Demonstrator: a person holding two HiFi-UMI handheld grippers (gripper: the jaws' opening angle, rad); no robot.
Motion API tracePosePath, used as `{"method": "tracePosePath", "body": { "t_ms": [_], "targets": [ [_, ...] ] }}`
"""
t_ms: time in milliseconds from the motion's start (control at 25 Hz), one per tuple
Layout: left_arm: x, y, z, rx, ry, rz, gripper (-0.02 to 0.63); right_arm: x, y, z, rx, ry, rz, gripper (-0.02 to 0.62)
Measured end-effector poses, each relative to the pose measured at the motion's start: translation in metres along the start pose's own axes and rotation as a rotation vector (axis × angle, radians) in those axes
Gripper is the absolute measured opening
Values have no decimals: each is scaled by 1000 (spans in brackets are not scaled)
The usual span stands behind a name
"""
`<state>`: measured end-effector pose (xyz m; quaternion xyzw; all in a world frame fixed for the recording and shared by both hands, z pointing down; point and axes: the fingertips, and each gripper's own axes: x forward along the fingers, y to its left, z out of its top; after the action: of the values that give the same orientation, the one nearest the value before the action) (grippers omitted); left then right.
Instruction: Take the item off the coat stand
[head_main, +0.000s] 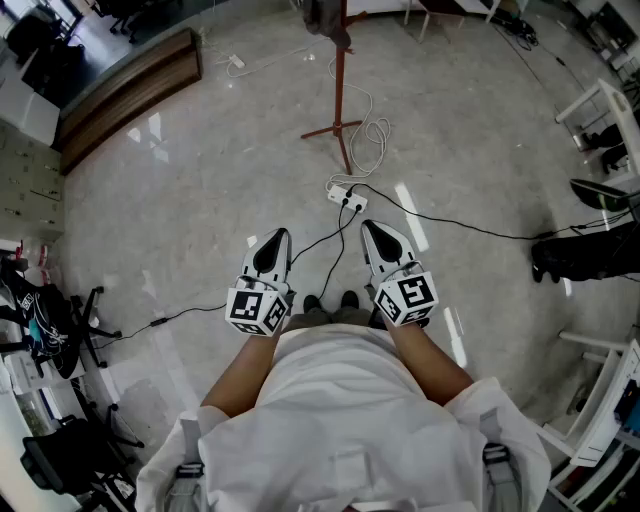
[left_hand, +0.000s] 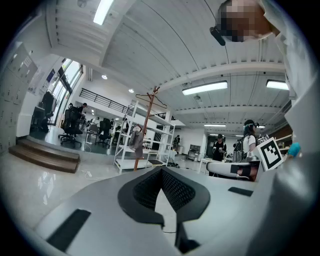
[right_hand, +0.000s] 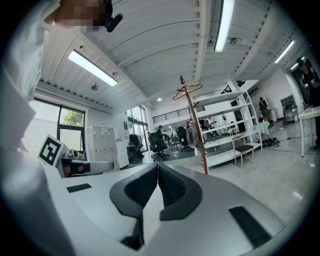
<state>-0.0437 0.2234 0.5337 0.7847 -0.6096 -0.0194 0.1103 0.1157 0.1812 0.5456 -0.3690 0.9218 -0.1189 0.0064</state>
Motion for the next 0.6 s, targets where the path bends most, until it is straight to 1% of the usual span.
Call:
{"method": "tracePosePath", "body": {
  "t_ms": [120, 280, 440, 600],
  "targets": [
    [1, -7, -3, 4, 14, 5, 14, -7, -1, -1, 5, 6, 9, 23],
    [11, -10, 0, -4, 18, 11, 14, -11, -18, 7, 3, -12, 6, 23],
    [13, -12, -3, -31, 12, -23, 14, -14, -31, 5, 16, -23, 17, 25],
    [18, -20, -7, -17, 21, -47, 14, -19, -45, 1, 46, -32, 35, 26]
  ]
}}
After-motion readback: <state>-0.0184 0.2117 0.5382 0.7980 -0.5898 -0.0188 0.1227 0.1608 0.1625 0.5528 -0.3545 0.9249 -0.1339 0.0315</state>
